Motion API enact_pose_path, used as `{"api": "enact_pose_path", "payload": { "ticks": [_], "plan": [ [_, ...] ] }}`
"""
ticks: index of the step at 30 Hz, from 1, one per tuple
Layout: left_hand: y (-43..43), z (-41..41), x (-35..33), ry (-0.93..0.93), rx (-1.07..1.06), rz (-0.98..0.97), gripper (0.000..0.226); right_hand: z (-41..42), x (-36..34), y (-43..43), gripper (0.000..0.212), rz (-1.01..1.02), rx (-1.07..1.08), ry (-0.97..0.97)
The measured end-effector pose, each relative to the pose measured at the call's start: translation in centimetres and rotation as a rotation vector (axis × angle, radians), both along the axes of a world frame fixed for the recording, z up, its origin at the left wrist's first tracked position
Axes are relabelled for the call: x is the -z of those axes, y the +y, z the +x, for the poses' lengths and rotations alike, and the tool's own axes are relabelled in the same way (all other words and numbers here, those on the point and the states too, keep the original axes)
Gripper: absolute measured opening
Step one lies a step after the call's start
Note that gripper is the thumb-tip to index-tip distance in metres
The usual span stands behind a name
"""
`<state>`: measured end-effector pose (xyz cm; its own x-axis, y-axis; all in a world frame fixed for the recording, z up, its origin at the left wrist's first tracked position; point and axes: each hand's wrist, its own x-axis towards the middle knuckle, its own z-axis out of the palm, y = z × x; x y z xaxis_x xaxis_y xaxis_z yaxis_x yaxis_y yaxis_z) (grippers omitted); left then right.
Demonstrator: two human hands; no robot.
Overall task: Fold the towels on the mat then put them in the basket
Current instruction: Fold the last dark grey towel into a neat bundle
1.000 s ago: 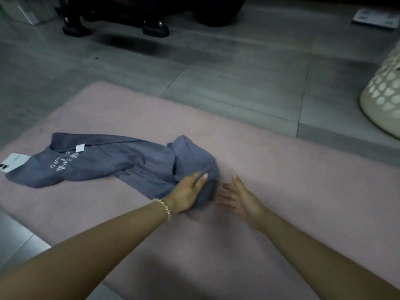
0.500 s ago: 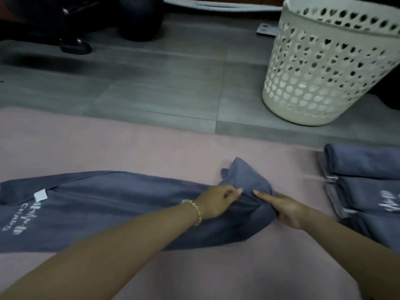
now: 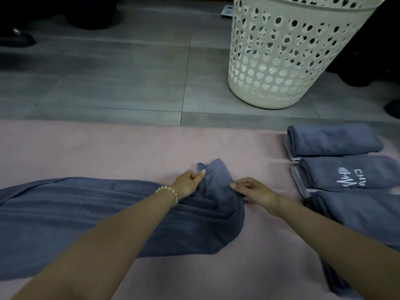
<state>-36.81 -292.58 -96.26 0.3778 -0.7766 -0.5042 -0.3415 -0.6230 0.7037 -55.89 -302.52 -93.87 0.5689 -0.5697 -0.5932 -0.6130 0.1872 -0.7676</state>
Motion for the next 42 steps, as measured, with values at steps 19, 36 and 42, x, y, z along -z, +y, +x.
{"api": "enact_pose_path", "payload": {
  "ticks": [19, 36, 42],
  "plan": [
    [-5.8, -0.4, -11.2, 0.425, -0.179, -0.575, 0.033, 3.9, -9.3, -3.4, 0.028, -0.08, 0.168, -0.523],
    [-4.6, -2.2, -15.6, 0.188, 0.05, -0.713, 0.02, 2.5, -13.9, -2.2, 0.04, -0.007, 0.177, -0.553],
    [-6.2, -1.2, -20.3, 0.327, -0.132, -0.799, 0.018, 1.7, -14.5, 0.0, 0.027, -0.102, 0.0, -0.424]
  ]
}}
